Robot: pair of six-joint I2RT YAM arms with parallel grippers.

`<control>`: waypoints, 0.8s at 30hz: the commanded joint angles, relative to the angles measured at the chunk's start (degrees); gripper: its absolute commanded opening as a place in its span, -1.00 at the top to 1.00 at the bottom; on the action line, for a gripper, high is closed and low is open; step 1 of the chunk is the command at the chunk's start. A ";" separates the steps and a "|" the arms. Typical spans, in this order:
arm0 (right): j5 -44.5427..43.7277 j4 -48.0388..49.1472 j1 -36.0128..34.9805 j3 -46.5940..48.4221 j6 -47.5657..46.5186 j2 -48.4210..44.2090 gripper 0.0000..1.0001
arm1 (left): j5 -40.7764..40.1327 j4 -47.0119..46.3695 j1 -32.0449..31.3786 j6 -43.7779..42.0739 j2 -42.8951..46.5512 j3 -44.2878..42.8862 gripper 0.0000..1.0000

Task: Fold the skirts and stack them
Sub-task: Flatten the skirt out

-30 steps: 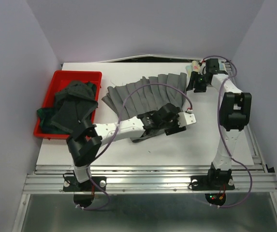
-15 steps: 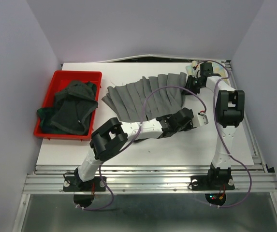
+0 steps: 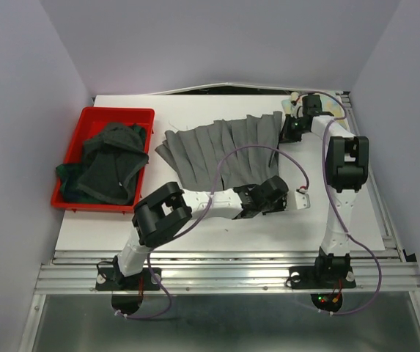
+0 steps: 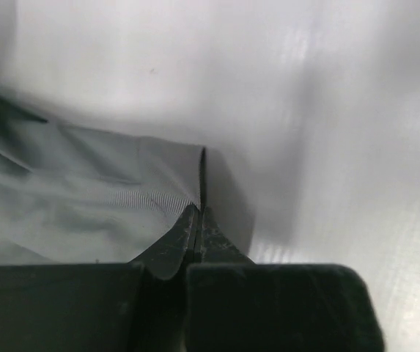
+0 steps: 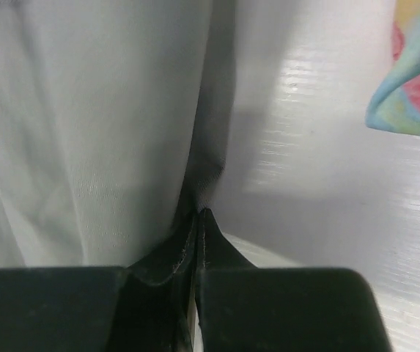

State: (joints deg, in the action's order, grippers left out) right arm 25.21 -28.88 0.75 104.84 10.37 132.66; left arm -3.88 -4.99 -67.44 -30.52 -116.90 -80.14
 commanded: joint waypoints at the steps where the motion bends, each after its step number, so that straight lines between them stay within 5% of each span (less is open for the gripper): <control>1: 1.85 3.92 0.21 3.88 0.79 1.54 0.99 | 9.23 -0.54 -1.91 2.22 3.88 0.16 1.00; 3: 2.99 3.92 0.21 4.50 0.70 1.99 0.99 | 9.86 0.95 -1.91 2.40 0.99 -1.42 1.00; 8: 4.14 3.22 0.21 5.99 -0.44 1.20 0.95 | 8.36 -0.01 -1.47 6.16 -0.44 -6.16 0.00; 13: -0.50 0.59 0.21 6.61 -4.48 -4.42 0.71 | 6.79 2.97 0.11 9.51 5.09 -10.21 -0.07; 15: -5.14 -0.38 0.21 6.34 -6.15 -8.11 0.19 | 4.76 4.72 1.08 12.14 9.73 -10.91 -0.07; 17: -7.80 -1.61 0.21 6.34 -7.82 -10.91 -0.01 | 4.49 7.96 3.35 14.52 13.00 -11.44 -0.08; 24: -7.03 -9.69 0.21 2.05 -9.40 -17.52 -0.09 | 3.62 13.34 14.94 20.24 28.11 -2.93 -0.08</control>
State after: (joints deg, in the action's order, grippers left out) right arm 18.06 -33.36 0.78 108.68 3.11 120.22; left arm 0.95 4.82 -58.89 -14.41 -96.99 -86.26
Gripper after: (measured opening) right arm 0.547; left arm 0.538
